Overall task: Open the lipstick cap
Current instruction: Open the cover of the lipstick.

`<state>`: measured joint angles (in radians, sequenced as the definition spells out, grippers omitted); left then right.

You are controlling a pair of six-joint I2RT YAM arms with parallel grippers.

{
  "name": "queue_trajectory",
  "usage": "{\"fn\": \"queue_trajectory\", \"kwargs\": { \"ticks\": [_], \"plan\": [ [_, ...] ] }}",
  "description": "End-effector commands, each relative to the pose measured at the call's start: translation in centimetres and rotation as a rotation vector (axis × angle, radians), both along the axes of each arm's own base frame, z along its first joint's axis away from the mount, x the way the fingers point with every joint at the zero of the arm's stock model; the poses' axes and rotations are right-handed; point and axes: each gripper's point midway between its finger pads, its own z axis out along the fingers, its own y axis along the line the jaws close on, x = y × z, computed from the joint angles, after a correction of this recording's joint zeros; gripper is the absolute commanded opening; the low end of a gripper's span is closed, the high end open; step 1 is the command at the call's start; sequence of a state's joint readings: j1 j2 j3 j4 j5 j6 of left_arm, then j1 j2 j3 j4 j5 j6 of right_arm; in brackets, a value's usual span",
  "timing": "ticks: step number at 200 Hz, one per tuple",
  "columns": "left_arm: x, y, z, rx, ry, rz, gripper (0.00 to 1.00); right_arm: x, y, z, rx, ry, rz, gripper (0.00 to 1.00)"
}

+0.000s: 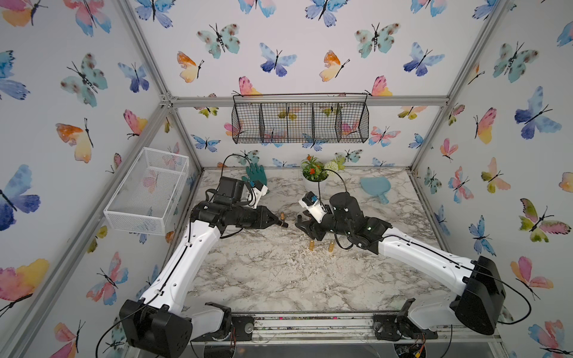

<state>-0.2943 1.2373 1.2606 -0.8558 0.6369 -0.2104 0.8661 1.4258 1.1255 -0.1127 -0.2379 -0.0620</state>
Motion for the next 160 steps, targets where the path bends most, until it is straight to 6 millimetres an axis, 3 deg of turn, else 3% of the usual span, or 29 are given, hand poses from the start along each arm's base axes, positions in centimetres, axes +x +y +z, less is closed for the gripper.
{"fn": "queue_trajectory", "kwargs": {
  "ticks": [1, 92, 140, 160],
  "plan": [
    [-1.5, -0.5, 0.6, -0.086, 0.059, -0.039, 0.11, -1.4, 1.5, 0.3, 0.005, 0.018, 0.106, 0.58],
    [-1.4, -1.0, 0.6, -0.123, 0.085, -0.070, 0.11, -1.9, 3.4, -1.2, -0.022, 0.036, 0.181, 0.57],
    [-1.2, -1.1, 0.3, -0.126, 0.098, -0.078, 0.06, -1.8, 4.5, -0.9, 0.001, 0.039, 0.212, 0.46],
    [-1.1, -1.2, -0.2, -0.118, 0.110, -0.077, 0.04, -1.9, 4.8, -1.1, 0.000, 0.047, 0.225, 0.34]
  ]
}}
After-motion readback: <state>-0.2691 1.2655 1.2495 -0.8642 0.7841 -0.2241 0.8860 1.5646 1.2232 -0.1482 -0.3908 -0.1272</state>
